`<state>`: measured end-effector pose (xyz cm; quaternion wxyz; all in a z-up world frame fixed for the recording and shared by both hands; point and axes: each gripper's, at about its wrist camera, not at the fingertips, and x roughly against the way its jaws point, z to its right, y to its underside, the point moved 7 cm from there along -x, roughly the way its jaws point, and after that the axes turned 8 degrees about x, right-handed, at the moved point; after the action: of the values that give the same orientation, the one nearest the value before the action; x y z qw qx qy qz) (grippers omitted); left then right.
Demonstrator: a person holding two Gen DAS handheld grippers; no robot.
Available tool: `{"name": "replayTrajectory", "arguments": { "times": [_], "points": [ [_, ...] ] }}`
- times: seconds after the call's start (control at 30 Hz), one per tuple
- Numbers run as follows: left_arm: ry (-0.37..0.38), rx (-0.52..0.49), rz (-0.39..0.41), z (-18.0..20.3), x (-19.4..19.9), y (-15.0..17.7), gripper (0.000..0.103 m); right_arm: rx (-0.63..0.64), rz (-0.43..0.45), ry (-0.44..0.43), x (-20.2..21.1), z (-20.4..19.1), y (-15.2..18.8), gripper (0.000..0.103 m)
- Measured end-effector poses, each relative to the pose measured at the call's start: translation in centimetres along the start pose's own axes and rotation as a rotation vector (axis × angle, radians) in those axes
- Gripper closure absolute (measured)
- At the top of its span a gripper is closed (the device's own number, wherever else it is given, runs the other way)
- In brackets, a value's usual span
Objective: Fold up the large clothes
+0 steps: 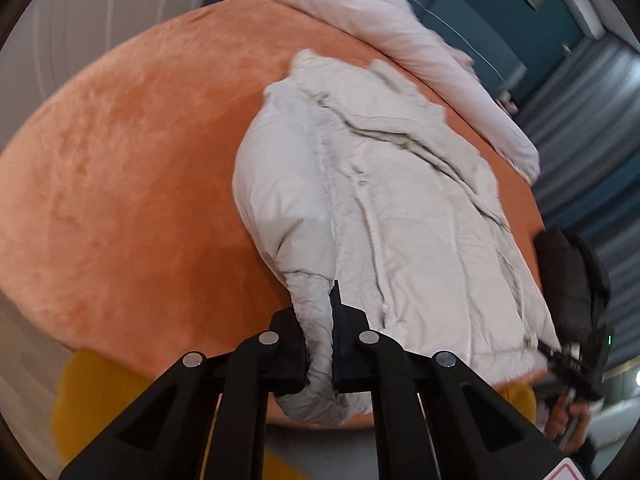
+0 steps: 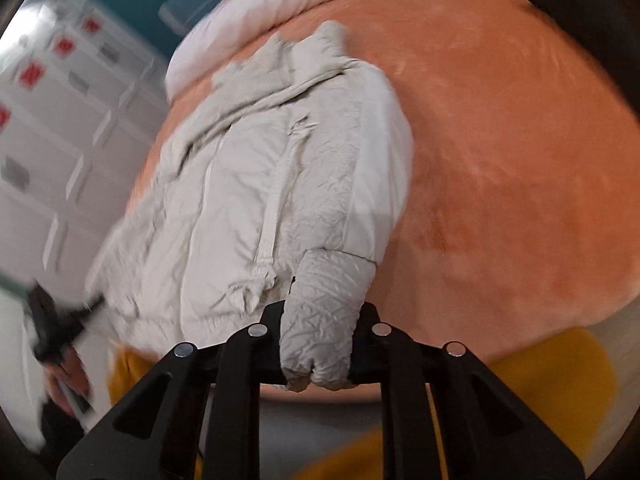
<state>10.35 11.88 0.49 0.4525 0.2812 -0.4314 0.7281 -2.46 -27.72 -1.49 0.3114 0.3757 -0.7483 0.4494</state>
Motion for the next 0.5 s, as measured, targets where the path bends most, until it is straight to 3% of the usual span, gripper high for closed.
{"name": "replayTrajectory", "arguments": {
  "times": [0.17,0.23,0.3,0.37,0.43,0.5],
  "points": [
    [-0.011,-0.123,-0.147,0.6,5.8,6.4,0.098,0.196,-0.25,0.03,5.0,-1.5,6.3,0.088],
    [-0.01,-0.141,-0.242,0.5,8.7,10.2,0.098,0.213,-0.336,0.013,7.1,-2.1,8.7,0.088],
    [0.001,-0.123,-0.276,0.3,11.1,12.7,0.098,0.214,-0.416,-0.01,9.6,-2.9,11.4,0.088],
    [0.022,-0.087,-0.264,0.5,12.9,13.5,0.098,0.227,-0.43,-0.03,11.5,-3.9,12.3,0.088],
    [0.049,-0.078,-0.209,1.3,13.7,12.4,0.098,0.246,-0.364,-0.042,12.3,-4.8,10.6,0.088],
    [0.092,-0.093,-0.106,3.2,14.1,9.7,0.098,0.24,-0.264,-0.074,12.8,-5.2,7.3,0.088]
  ]
}}
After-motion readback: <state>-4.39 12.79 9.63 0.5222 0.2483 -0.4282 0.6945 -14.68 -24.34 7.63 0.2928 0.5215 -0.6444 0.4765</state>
